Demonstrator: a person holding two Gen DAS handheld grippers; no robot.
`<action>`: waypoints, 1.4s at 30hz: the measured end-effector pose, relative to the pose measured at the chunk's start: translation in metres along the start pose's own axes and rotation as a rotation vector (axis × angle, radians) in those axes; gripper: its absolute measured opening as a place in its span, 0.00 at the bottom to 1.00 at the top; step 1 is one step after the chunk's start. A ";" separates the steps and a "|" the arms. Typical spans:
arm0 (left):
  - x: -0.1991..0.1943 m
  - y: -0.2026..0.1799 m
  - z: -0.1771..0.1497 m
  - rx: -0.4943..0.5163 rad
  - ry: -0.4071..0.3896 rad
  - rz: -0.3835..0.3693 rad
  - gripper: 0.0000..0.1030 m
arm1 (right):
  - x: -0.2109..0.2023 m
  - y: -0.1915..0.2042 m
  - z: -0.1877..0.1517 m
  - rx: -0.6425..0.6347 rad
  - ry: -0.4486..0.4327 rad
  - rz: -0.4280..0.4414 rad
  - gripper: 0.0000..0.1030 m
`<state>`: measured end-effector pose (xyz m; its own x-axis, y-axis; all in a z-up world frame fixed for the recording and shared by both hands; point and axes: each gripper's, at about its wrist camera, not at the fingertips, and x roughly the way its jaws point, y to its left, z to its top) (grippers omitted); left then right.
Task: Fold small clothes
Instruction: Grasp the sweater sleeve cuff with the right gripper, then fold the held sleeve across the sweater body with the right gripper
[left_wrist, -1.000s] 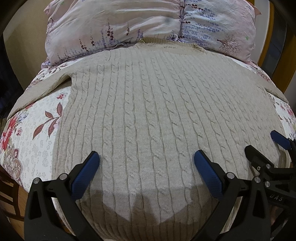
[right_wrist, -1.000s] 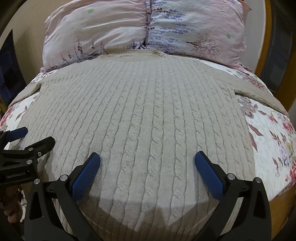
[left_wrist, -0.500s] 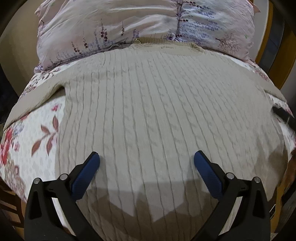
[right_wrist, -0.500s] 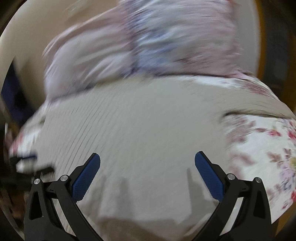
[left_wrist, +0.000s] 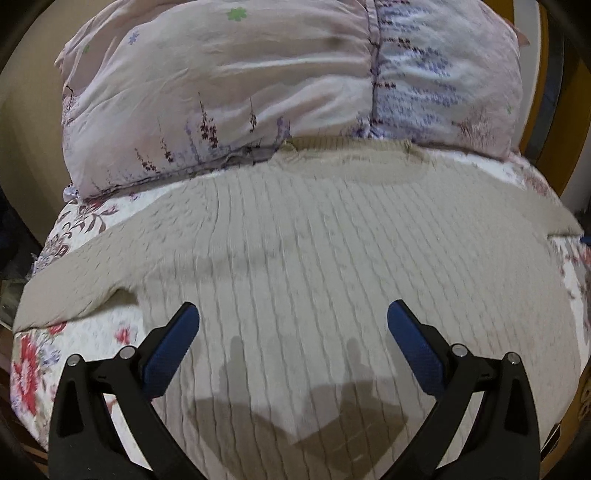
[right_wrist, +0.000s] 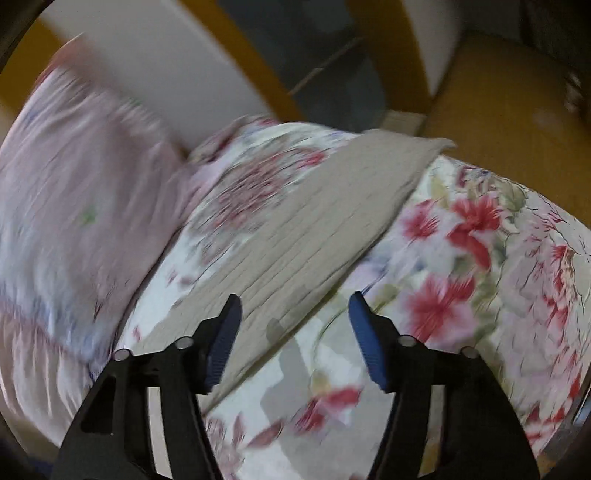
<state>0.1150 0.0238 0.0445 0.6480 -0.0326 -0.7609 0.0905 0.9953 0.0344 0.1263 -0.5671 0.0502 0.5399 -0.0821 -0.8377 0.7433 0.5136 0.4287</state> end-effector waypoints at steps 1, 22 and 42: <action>0.002 0.000 0.002 -0.005 -0.005 -0.006 0.98 | 0.006 -0.006 0.005 0.040 0.007 -0.001 0.55; 0.035 0.011 0.015 -0.058 -0.008 -0.135 0.98 | 0.006 -0.003 0.020 -0.030 -0.158 -0.016 0.09; 0.034 0.027 0.017 -0.238 -0.036 -0.350 0.98 | 0.010 0.225 -0.228 -0.844 0.173 0.456 0.09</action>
<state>0.1525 0.0476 0.0309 0.6354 -0.3711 -0.6771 0.1351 0.9168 -0.3757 0.2084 -0.2579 0.0612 0.5900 0.3682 -0.7186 -0.0862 0.9136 0.3973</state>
